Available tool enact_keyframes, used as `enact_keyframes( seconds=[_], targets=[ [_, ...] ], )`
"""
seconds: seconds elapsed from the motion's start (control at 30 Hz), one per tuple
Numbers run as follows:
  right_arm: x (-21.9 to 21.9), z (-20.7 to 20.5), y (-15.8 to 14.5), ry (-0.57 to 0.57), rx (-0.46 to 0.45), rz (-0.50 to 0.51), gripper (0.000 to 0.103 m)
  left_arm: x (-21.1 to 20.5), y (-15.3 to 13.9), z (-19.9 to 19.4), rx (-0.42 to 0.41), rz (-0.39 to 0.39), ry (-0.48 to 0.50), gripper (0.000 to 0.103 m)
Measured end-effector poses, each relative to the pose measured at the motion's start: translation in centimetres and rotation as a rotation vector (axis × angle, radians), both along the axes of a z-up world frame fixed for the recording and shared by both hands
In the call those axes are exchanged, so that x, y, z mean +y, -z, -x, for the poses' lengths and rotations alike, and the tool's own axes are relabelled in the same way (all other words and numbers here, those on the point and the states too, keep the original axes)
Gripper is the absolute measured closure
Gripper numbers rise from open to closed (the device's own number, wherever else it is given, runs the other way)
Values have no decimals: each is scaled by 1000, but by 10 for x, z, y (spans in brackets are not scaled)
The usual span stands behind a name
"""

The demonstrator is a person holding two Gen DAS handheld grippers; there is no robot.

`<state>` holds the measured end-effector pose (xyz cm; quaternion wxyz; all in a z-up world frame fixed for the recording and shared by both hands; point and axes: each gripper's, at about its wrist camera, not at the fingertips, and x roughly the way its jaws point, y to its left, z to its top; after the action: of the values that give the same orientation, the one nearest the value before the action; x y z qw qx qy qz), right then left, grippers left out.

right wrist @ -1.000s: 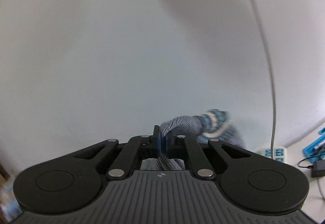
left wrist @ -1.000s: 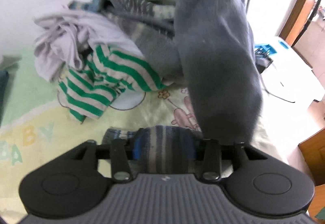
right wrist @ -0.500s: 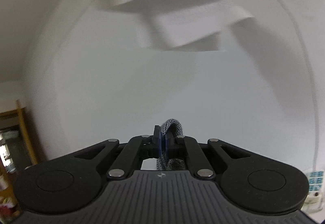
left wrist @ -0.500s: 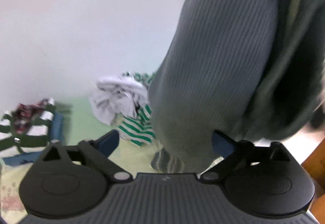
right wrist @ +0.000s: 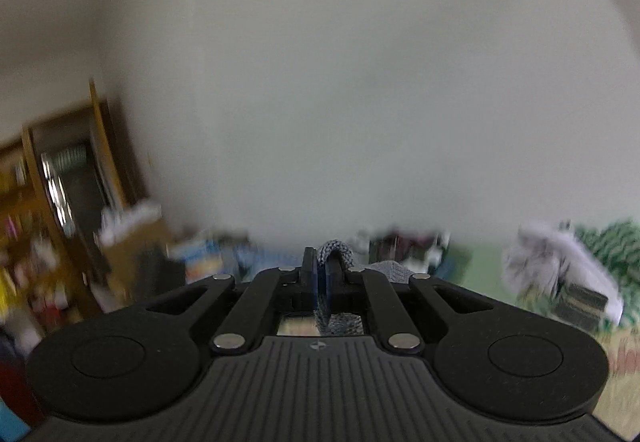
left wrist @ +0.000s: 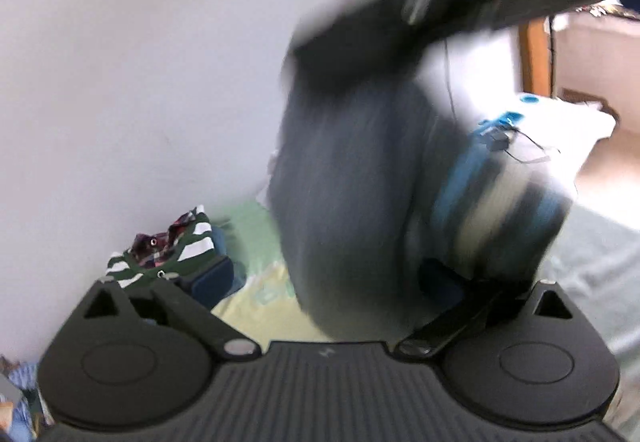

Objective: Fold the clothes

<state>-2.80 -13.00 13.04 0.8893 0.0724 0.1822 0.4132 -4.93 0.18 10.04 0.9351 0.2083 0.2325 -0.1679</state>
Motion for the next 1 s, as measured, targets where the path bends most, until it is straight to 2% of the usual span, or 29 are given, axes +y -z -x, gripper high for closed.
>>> enact_keyframes(
  seconds=[0.1, 0.13, 0.27, 0.4, 0.43, 0.5, 0.57, 0.63, 0.67, 0.8, 0.87, 1.0],
  targets=[
    [20, 7, 21, -30, 49, 77, 99, 2, 24, 4, 40, -52, 28, 37],
    [24, 11, 27, -36, 62, 94, 99, 3, 31, 3, 57, -55, 23, 43],
    [29, 3, 43, -31, 128, 131, 98, 6, 56, -4, 125, -66, 1, 44],
    [34, 6, 57, 0, 172, 153, 96, 9, 82, -10, 192, -76, -21, 63],
    [33, 4, 60, 17, 194, 150, 90, 9, 88, -11, 209, -79, -26, 68],
    [12, 1, 64, 82, 225, 88, 81, 11, 101, -14, 243, -85, -37, 71],
    [-17, 8, 66, 194, 190, 31, 58, 25, 101, -22, 287, 8, -109, 72],
    [-37, 17, 76, 307, 152, 106, 51, 40, 100, -30, 331, 105, -183, 72],
    [-42, 20, 85, 334, 161, 167, 51, 48, 99, -34, 353, 153, -220, 73],
    [-47, 27, 131, 359, 251, 359, 54, 48, 93, -22, 307, 144, -295, 79],
    [-40, 28, 148, 325, 294, 379, 54, 46, 90, -28, 297, 151, -313, 81],
    [-19, 17, 166, 298, 357, 351, 55, 41, 78, -26, 280, 161, -337, 82]
  ],
)
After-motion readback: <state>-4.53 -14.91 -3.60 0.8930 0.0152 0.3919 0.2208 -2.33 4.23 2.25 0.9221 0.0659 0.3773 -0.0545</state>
